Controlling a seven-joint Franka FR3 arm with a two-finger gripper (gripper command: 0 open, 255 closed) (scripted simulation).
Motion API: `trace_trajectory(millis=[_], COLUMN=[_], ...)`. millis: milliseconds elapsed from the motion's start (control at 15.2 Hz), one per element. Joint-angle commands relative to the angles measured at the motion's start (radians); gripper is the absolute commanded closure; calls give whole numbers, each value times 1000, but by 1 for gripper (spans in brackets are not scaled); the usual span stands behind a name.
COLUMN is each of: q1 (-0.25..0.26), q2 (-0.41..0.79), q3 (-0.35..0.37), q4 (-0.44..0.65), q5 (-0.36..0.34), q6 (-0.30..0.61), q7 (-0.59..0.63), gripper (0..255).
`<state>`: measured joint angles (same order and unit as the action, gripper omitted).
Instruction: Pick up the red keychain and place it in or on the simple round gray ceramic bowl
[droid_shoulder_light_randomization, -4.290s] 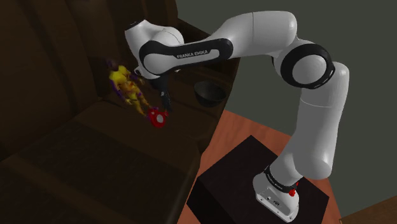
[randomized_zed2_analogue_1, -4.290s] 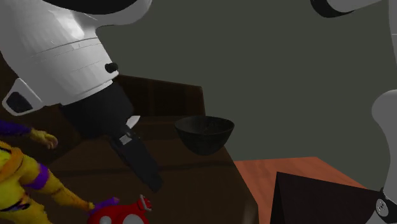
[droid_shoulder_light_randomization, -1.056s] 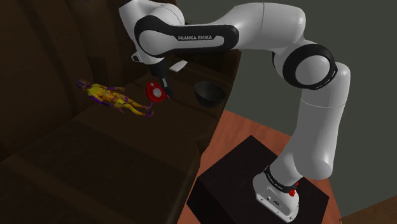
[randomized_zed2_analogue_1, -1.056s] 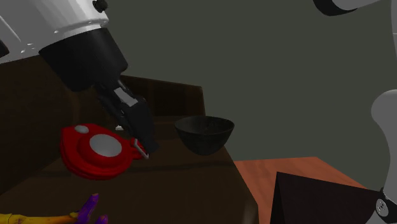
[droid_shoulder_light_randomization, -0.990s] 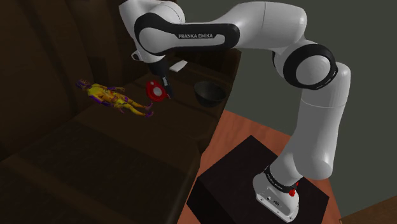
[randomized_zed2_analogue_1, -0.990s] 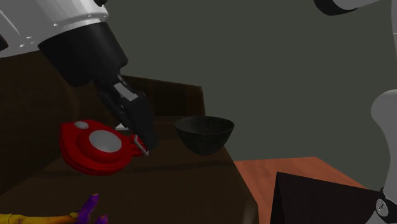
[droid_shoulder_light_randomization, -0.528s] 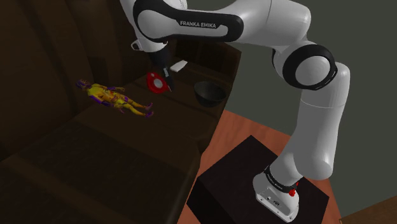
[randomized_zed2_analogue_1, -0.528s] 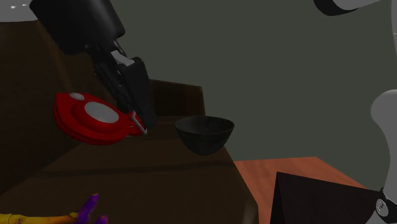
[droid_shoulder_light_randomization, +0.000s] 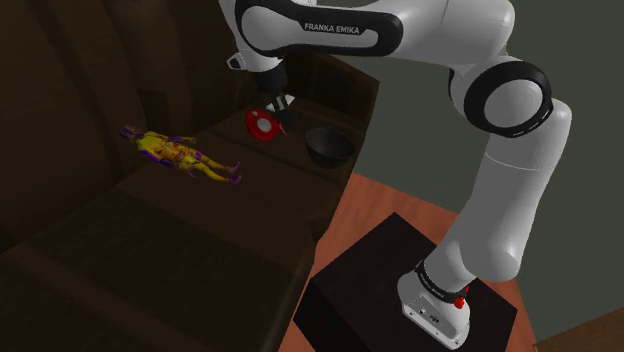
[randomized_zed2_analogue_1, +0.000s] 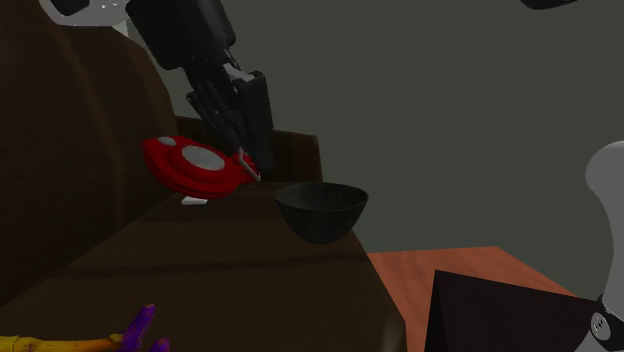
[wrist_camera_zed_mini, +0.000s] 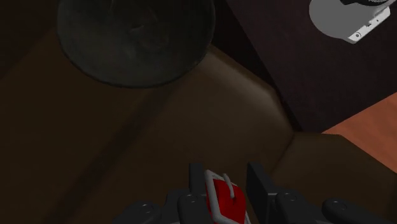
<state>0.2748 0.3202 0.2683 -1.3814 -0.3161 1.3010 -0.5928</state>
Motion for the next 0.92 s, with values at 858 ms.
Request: trace_trajectory(millis=[858], q1=[-220], q2=[-275], q3=[-140], q4=[-380], q5=[-36], q6=[211], q7=[-307], gripper=[255])
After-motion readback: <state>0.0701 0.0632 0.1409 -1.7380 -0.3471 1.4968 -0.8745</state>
